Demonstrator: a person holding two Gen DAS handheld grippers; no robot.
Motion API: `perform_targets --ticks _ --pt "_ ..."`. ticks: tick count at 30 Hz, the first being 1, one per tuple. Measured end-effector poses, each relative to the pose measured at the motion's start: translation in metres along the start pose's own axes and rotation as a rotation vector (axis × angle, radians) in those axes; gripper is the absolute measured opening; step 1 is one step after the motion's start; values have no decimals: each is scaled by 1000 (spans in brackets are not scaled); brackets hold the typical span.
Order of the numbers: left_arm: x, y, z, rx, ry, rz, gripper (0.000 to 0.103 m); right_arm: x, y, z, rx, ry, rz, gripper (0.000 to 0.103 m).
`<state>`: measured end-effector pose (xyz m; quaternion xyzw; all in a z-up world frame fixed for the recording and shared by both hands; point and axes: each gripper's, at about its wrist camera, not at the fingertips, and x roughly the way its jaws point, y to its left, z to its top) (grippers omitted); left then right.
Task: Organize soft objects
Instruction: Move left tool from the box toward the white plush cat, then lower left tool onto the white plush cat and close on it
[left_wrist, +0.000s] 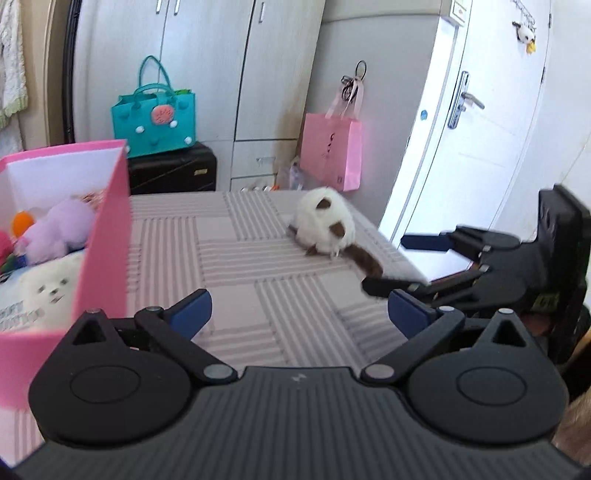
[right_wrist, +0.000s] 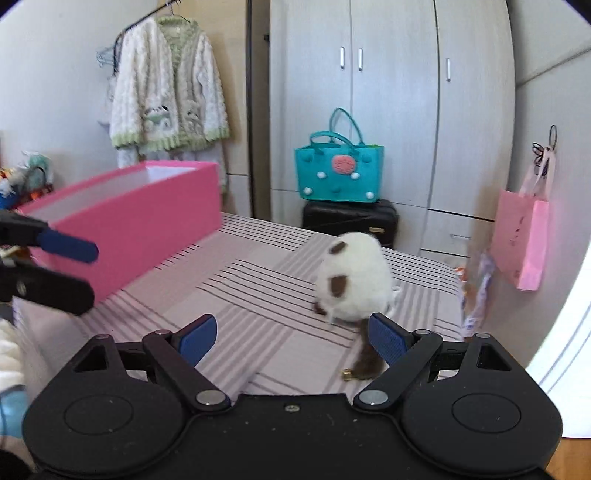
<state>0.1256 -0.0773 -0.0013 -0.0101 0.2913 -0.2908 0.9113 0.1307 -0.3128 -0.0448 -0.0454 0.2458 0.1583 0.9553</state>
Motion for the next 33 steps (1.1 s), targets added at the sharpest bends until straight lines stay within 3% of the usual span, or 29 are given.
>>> perform_targets --ticks 5,9,16,21,33 --pt "30 -13 13 27 -14 -16 103 15 -15 0 -11 20 -29 92" --pt "52 -16 25 -9 -29 -55 103 24 -20 2 -57 28 -20 91" --pt "84 -27 38 2 -41 -50 103 42 -32 7 -129 19 -33 91" --pt "102 -38 46 58 -78 19 102 58 -40 11 -170 9 -46 91" --pt "152 -27 62 -77 28 3 100 88 -61 12 -142 53 42 90"
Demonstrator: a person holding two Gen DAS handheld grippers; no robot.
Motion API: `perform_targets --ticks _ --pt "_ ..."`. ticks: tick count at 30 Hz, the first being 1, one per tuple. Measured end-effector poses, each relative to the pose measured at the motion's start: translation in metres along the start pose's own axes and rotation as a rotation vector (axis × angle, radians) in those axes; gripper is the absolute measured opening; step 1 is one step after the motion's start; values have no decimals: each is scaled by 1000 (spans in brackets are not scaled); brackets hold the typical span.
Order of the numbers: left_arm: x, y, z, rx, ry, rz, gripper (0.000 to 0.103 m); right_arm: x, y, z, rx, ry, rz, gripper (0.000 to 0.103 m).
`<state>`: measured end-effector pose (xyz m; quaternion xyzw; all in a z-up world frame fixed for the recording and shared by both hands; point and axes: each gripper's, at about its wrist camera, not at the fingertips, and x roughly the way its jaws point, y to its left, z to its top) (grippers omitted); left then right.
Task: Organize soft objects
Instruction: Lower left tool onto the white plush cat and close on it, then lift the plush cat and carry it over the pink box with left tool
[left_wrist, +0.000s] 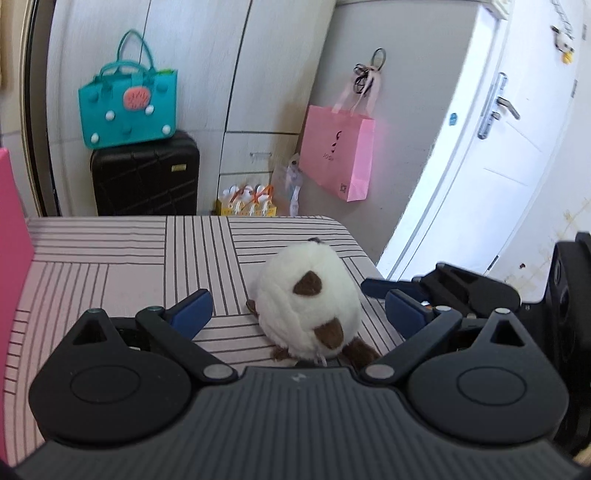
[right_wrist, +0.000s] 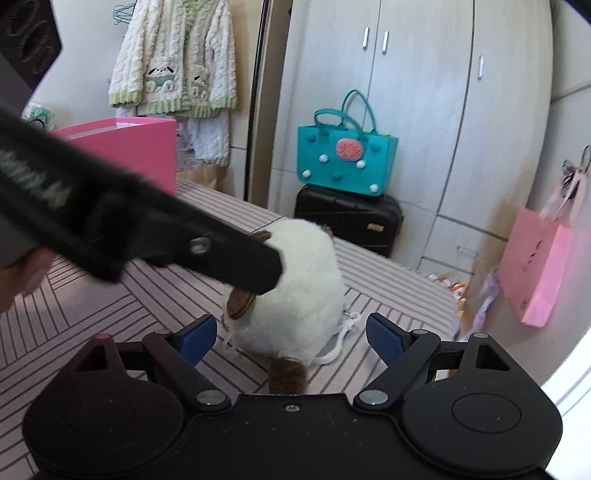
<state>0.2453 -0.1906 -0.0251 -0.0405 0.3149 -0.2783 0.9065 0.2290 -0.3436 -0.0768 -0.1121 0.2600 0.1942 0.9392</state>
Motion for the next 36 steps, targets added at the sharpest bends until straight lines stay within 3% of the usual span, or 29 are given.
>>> perform_targets --ticks 5,10,15,17,19,22,29,36 --pt "17 5 5 -47 35 -12 100 10 -9 0 79 33 47 90" --pt "29 7 5 -65 57 -18 98 13 -15 -2 127 50 87 82" --pt "38 12 5 -117 60 -7 91 15 -16 -2 131 42 99 66" --pt "41 11 4 -141 56 30 84 15 -15 -1 142 49 98 63" --pt "41 13 1 -165 51 4 65 16 -14 -1 152 46 94 61" --pt "39 16 1 -200 55 -35 60 17 -14 -1 148 42 86 59" --pt "27 -1 -2 -127 52 41 59 9 -6 1 167 55 97 57" --pt "11 10 -6 -210 110 10 58 -4 8 1 168 87 118 57"
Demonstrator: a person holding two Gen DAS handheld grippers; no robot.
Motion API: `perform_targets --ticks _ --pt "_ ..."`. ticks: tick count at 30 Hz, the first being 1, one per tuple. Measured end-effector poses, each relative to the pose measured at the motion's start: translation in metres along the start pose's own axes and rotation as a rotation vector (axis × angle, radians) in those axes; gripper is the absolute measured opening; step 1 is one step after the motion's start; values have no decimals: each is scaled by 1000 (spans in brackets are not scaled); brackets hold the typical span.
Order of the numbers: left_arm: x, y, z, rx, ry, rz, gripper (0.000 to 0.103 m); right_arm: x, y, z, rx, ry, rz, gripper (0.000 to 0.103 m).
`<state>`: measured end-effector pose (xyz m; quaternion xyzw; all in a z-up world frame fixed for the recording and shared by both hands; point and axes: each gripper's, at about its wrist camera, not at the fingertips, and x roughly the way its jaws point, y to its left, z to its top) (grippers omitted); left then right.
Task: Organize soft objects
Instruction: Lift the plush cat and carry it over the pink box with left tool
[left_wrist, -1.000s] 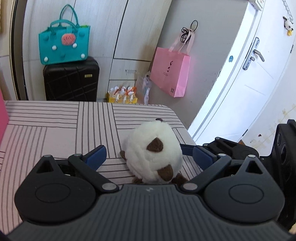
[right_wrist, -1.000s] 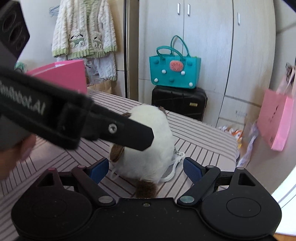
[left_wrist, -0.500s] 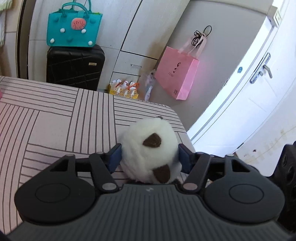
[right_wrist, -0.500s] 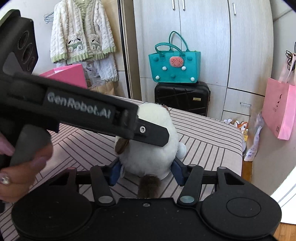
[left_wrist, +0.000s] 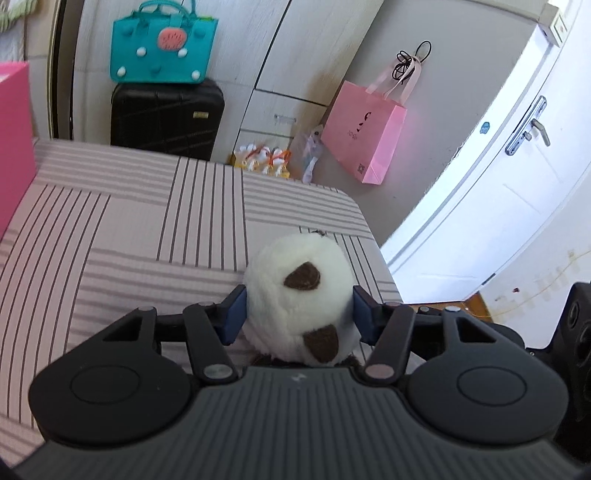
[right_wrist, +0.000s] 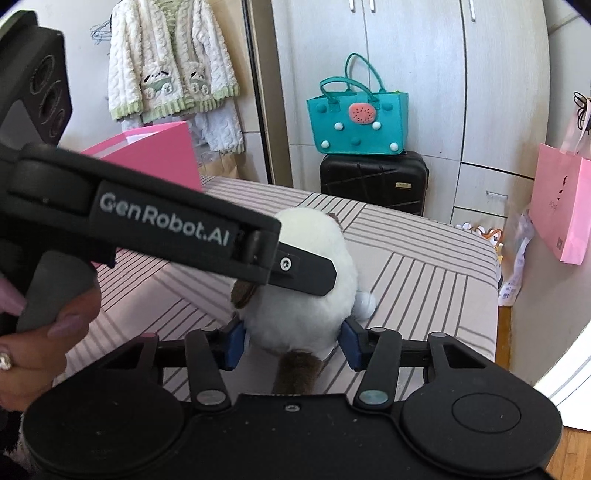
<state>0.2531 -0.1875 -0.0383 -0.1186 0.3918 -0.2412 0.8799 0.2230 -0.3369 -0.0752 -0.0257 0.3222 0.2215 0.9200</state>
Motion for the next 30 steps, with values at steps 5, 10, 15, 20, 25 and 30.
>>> perform_targets --ticks 5,10,15,20,25,30 --pt "-16 7 -5 -38 29 -35 58 -10 14 -2 -17 13 0 57" --pt "-31 15 -13 -70 79 -71 59 -21 25 -6 -15 45 29 57" --pt "-44 18 -25 -86 93 -104 59 -31 35 -10 -2 75 45 57" --pt "-57 20 -32 -82 105 -130 58 -41 45 -12 -1 98 52 57" --pt "-72 21 -33 -66 143 -157 58 -50 52 -9 24 145 94 57" --pt "-84 24 -34 -43 203 -166 58 -55 57 -6 66 204 151 57"
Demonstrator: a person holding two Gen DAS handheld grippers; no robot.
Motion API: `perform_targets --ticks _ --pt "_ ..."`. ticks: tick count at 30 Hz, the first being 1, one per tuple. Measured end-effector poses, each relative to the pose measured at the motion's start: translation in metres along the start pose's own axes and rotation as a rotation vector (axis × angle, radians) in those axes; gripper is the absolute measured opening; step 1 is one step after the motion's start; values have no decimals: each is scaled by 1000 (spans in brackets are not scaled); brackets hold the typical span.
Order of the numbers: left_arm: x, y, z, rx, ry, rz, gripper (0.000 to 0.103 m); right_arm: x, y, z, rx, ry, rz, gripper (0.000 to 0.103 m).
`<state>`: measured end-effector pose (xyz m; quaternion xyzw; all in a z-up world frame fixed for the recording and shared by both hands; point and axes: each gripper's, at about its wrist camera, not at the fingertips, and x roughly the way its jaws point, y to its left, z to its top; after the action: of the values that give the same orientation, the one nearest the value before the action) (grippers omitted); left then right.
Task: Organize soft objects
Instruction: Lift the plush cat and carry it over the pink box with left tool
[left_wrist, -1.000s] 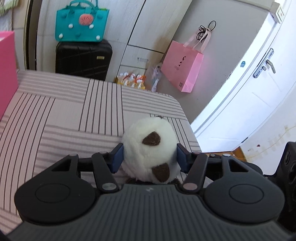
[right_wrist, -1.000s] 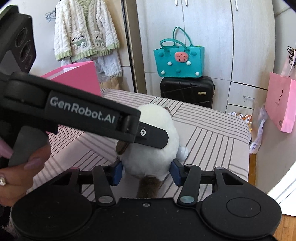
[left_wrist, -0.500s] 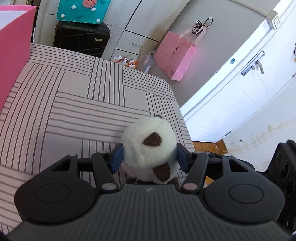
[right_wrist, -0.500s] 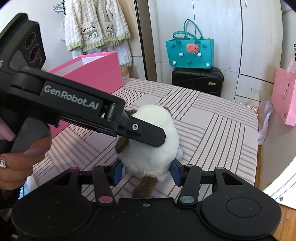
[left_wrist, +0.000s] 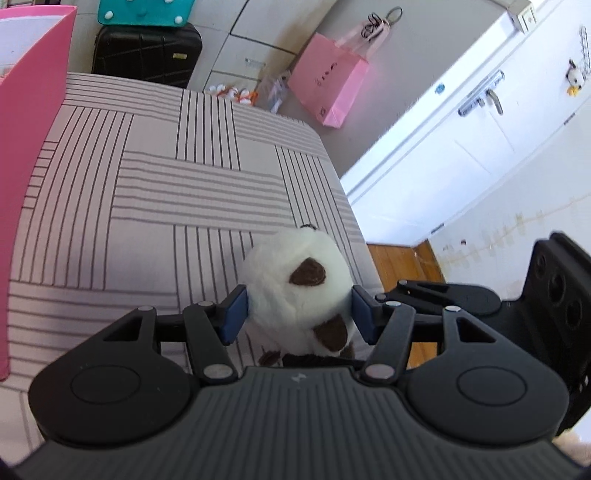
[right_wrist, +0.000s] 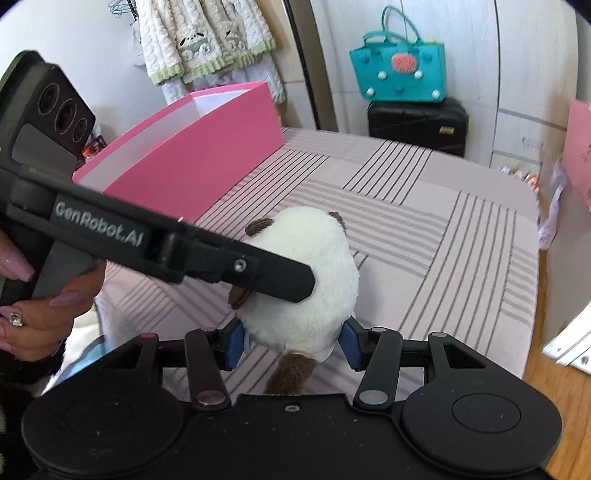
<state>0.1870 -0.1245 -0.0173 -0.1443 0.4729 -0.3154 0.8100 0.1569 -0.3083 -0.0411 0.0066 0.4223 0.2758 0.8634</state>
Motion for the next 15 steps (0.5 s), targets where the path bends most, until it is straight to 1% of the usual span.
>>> perform_targets --ticks 2,6,15 --pt "-6 0 -1 8 24 3 58 -1 5 1 1 15 17 57" --pt "-22 2 -5 10 41 5 58 -5 20 5 -24 23 33 57" --pt "-71 3 -18 19 14 8 58 -22 66 9 -109 9 54 57"
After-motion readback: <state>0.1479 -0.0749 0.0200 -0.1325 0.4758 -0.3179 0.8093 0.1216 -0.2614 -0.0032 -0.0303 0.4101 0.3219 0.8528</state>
